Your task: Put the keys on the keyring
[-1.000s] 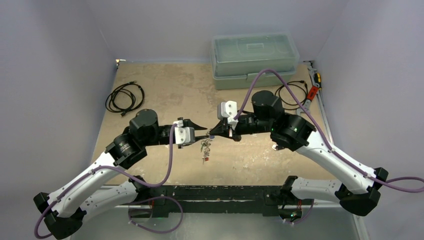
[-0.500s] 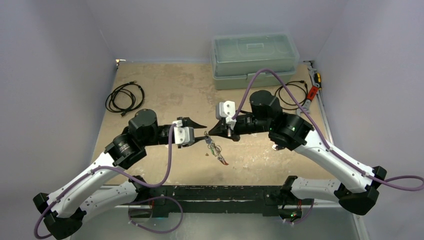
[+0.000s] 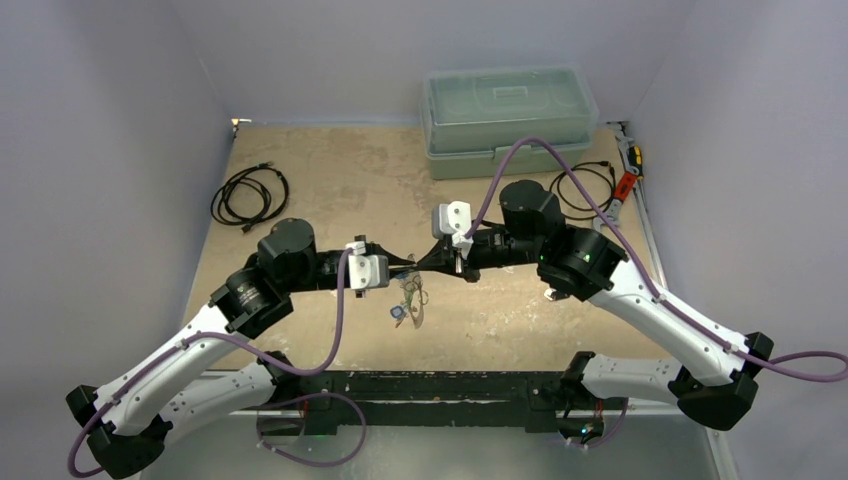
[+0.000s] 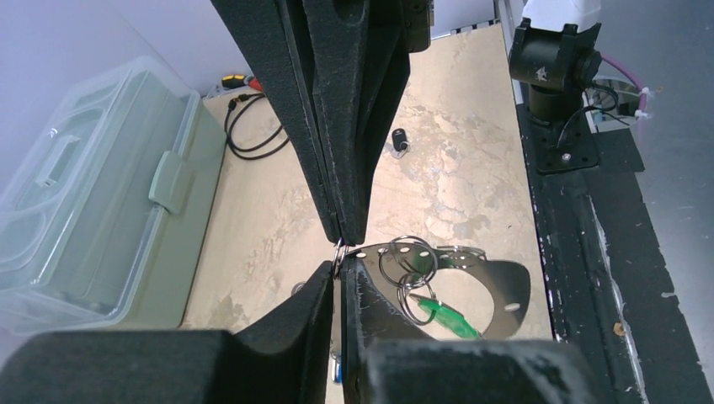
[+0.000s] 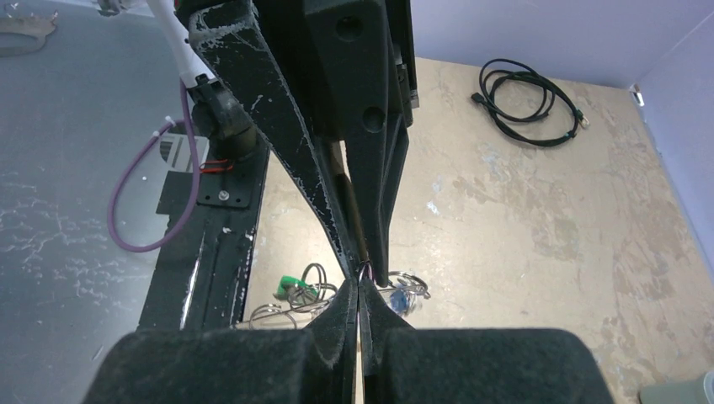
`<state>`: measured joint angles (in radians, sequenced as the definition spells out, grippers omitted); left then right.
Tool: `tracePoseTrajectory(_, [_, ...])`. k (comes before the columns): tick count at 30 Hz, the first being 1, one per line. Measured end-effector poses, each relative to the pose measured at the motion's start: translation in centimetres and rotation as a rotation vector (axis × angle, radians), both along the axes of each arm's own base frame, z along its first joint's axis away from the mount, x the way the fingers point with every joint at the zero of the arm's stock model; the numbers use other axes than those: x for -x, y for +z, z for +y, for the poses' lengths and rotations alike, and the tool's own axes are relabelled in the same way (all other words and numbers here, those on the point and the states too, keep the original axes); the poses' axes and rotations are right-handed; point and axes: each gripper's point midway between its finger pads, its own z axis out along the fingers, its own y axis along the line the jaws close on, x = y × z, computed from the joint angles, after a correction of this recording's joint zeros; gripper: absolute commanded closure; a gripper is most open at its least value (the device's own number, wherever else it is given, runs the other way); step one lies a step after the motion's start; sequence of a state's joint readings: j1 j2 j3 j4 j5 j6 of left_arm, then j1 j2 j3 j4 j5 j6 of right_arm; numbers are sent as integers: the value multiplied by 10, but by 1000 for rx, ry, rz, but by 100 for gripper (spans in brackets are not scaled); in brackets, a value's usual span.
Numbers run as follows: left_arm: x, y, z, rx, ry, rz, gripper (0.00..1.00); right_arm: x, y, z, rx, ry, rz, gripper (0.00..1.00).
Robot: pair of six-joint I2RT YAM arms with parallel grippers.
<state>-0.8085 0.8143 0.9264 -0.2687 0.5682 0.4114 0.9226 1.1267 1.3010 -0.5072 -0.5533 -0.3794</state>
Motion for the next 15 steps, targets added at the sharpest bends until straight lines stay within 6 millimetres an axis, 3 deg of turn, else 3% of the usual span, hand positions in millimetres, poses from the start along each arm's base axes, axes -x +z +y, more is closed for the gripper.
tracePoseTrajectory(5, [1,0,0,1,-3,-1,100,2,1,1,-5,12,0,100])
tracePoseTrajectory(9, [0,3,1,28,9,-17,100,1,3,2,-15,11,-3,56])
tracePoseTrajectory(12, [-2,3,3,72,36,-28,100,1,8,4,-41,6,-4,43])
tracePoseTrajectory(15, [-2,3,4,123,50,-26,100,0,9,-1,-57,-20,-19,42])
